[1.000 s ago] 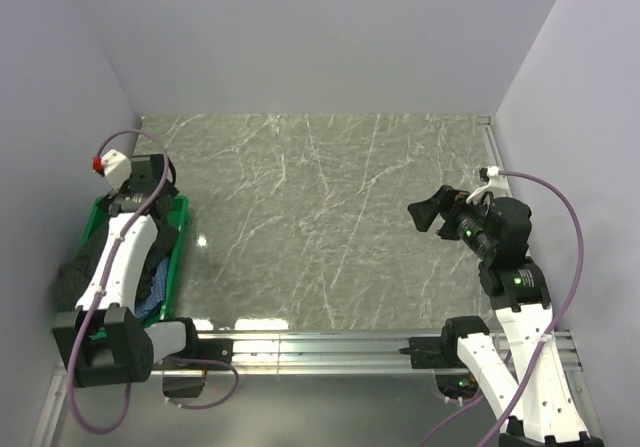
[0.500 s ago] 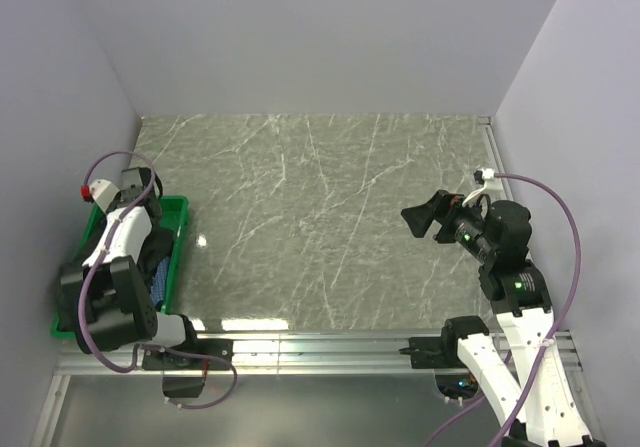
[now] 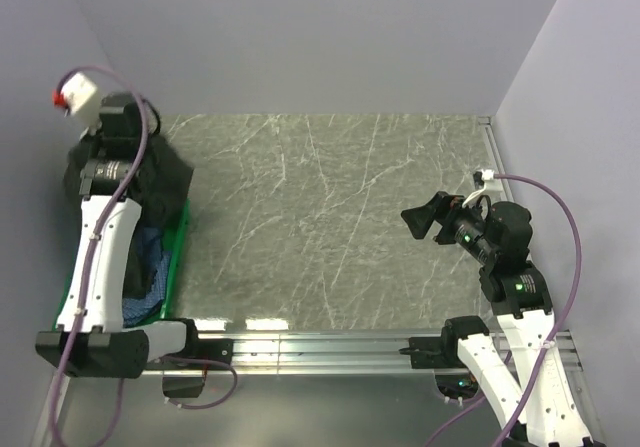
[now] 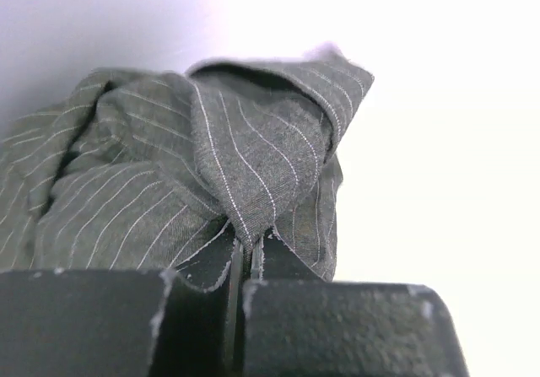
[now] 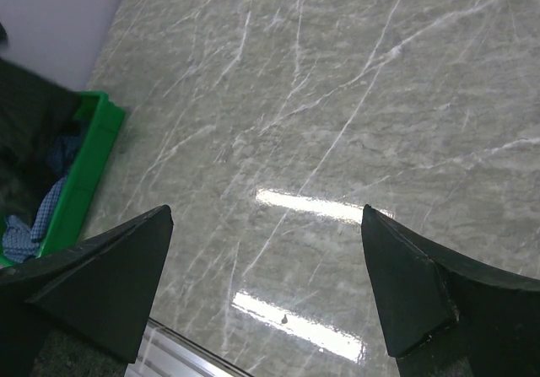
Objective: Fold and stack the long sleeve shirts
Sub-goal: Grab the shirt from the pile, then move the shirt to the center of the board, then flatten the shirt out
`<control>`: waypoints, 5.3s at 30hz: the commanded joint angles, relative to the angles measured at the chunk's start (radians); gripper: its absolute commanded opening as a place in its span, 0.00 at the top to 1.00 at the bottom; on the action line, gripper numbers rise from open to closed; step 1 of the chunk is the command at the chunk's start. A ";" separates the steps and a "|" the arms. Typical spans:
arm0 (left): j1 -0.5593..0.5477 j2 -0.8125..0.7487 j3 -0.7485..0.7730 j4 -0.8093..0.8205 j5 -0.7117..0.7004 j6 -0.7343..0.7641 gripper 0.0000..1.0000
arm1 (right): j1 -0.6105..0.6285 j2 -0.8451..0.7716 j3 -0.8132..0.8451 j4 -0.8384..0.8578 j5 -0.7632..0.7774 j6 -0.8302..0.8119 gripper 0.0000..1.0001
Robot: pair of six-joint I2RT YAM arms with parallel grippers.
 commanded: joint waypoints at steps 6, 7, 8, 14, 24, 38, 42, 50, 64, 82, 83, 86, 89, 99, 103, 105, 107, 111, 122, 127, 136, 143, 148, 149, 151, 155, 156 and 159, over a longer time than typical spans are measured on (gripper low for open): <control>-0.514 0.231 0.702 0.096 0.101 0.243 1.00 | 0.009 -0.006 0.073 -0.009 0.002 -0.018 0.00; -0.556 0.259 0.756 0.139 0.116 0.261 1.00 | 0.009 -0.009 0.079 -0.014 0.005 -0.018 0.00; -0.597 0.283 0.802 0.162 0.130 0.280 1.00 | 0.009 -0.010 0.080 -0.015 0.014 -0.019 0.00; -0.870 0.383 0.941 0.401 0.285 0.415 1.00 | 0.009 -0.030 0.080 -0.023 0.022 -0.015 0.00; -0.894 0.137 0.299 0.579 0.439 0.281 0.74 | 0.009 -0.044 0.063 -0.038 0.057 0.002 0.00; -0.878 -0.339 -0.619 0.224 0.267 -0.196 0.11 | 0.246 0.112 0.013 0.037 0.213 0.092 0.00; -0.808 -0.289 -0.653 0.265 0.317 -0.211 0.11 | 0.291 0.267 -0.013 0.126 0.278 0.166 0.03; -0.711 -0.064 -0.628 0.447 0.507 -0.231 0.12 | 0.305 0.515 -0.019 0.233 0.301 0.188 0.09; -0.722 0.363 -0.432 0.648 0.681 -0.213 0.18 | 0.368 0.796 0.041 0.417 0.464 0.415 0.20; -0.690 0.302 -0.394 0.540 0.488 -0.159 0.94 | 0.222 0.401 0.007 0.259 0.735 0.191 1.00; -0.679 0.264 -0.385 0.527 0.476 -0.133 0.96 | 0.219 0.378 0.011 0.256 0.738 0.179 1.00; -0.673 0.190 -0.325 0.478 0.408 -0.076 0.98 | 0.219 0.300 0.042 0.232 0.766 0.136 1.00; -0.670 0.112 -0.286 0.473 0.354 -0.024 0.99 | 0.216 0.246 0.094 0.217 0.789 0.099 1.00; -0.651 -0.103 -0.166 0.471 0.379 0.120 1.00 | 0.214 0.268 0.310 0.174 0.604 -0.022 1.00; -0.651 -0.149 -0.035 0.414 0.400 0.169 1.00 | 0.225 0.345 0.462 0.103 0.404 -0.015 1.00; -0.651 -0.181 0.013 0.409 0.419 0.182 0.99 | 0.242 0.361 0.478 0.080 0.370 -0.012 0.99; -0.651 -0.239 0.034 0.400 0.422 0.195 0.99 | 0.244 0.371 0.490 0.046 0.318 -0.012 0.91; -0.653 -0.284 0.062 0.355 0.417 0.195 1.00 | 0.271 0.421 0.453 -0.004 0.235 -0.012 0.43; -0.638 -0.218 -0.269 0.308 0.209 0.067 1.00 | 0.709 0.451 0.136 0.130 0.456 -0.099 0.24; -0.569 -0.209 -0.318 0.252 0.178 0.022 0.99 | 0.941 0.607 0.090 0.254 0.571 -0.117 0.26; -0.522 -0.252 -0.326 0.219 0.182 0.010 0.99 | 1.150 0.939 0.198 0.465 0.531 -0.206 0.29; -0.507 -0.260 -0.288 0.191 0.166 0.019 0.99 | 1.207 1.178 0.301 0.500 0.563 -0.291 0.27; -0.496 -0.264 -0.273 0.174 0.158 0.011 0.99 | 1.219 1.266 0.355 0.483 0.614 -0.328 0.34; -0.496 -0.264 -0.257 0.171 0.149 0.013 1.00 | 1.225 1.275 0.356 0.474 0.625 -0.337 0.40; -0.492 -0.269 -0.236 0.154 0.140 0.017 0.99 | 1.224 1.266 0.358 0.450 0.626 -0.338 0.68; -0.490 -0.283 -0.123 0.119 0.104 0.040 0.99 | 1.227 1.090 0.326 0.367 0.605 -0.332 1.00; -0.490 -0.287 -0.099 0.113 0.094 0.060 1.00 | 1.228 1.047 0.332 0.335 0.575 -0.334 1.00; -0.490 -0.304 0.022 0.082 0.068 0.099 1.00 | 1.227 0.881 0.384 0.185 0.530 -0.341 1.00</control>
